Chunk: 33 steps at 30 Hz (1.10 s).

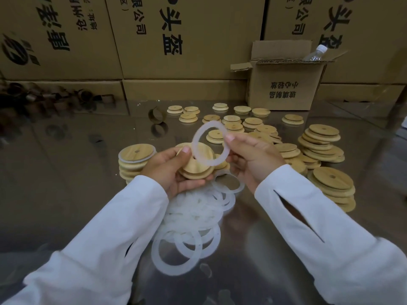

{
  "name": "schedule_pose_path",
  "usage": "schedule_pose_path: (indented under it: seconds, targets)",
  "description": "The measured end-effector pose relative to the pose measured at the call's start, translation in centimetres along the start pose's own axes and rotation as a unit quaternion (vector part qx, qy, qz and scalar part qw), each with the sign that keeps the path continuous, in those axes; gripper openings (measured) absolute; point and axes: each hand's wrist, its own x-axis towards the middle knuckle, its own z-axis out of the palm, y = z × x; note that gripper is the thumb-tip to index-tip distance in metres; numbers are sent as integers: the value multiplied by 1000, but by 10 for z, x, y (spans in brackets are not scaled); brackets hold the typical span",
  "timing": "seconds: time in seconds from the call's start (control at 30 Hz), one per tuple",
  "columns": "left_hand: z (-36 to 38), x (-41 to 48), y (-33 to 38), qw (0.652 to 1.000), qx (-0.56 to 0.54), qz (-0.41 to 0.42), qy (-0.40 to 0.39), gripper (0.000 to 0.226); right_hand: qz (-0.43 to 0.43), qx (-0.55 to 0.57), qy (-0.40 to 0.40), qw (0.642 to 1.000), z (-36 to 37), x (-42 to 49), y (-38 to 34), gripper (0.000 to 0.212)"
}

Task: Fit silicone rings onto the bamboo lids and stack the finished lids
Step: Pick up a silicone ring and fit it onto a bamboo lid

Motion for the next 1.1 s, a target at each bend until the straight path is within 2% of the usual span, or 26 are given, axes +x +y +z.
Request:
schedule_pose_path:
  seconds: [0.17,0.23,0.37,0.8,1.1]
  targets:
    - [1,3,3,999,-2,-52,-13,55,40,-91,80,992,11,2,4,22]
    - [0,3,2,999,20,-36,-18,51,37,-109,82,990,12,2,5,24]
    - [-2,1,-3,999,35,13,-37,17,34,-123,76,989,13,-1,5,20]
    - [-2,3,-6,995,14,52,-78,30,-12,-147,91,985,14,-2,7,12]
    - [-4,6,-10,995,13,70,-66,21,-25,-142,88,986,14,-2,8,13]
